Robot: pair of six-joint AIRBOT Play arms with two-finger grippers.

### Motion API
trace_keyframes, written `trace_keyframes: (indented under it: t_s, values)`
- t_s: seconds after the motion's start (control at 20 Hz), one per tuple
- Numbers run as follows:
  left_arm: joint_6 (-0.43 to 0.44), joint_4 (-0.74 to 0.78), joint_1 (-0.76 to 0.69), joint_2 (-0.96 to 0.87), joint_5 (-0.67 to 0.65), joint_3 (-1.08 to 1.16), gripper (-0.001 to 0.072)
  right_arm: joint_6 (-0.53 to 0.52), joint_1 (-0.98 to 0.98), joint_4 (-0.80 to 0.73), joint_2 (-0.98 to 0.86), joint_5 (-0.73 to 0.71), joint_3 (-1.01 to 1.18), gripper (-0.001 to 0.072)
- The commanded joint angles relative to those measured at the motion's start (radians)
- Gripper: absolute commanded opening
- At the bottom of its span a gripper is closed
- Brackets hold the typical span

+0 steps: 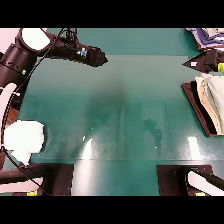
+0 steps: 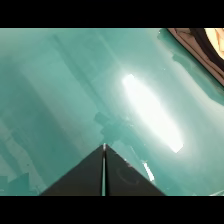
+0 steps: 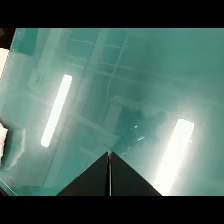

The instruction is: Fold the shirts.

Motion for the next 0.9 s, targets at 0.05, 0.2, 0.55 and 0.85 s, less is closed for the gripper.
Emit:
trace_keyframes:
  t_s: [0.05, 0.2, 0.55, 0.85]
  values:
    - [0.0, 0.0, 0.0, 0.0, 0.0, 0.0, 0.0025, 0.0, 0.001, 0.001, 0.001, 0.0, 0.001, 0.0013]
    - [0.0, 0.0, 0.0, 0.0, 0.0, 0.0, 0.0025, 0.0, 0.001, 0.0, 0.001, 0.0, 0.001, 0.0013]
    - [0.0, 0.0, 0.0, 0.0, 0.001, 0.0, 0.0025, 0.0, 0.001, 0.001, 0.001, 0.002, 0.001, 0.0013]
    - [0.0, 0.078, 0.043, 0.026, -0.047, 0.006, 0.0024, 0.0, 0.001, 0.001, 0.001, 0.0, 0.001, 0.0014]
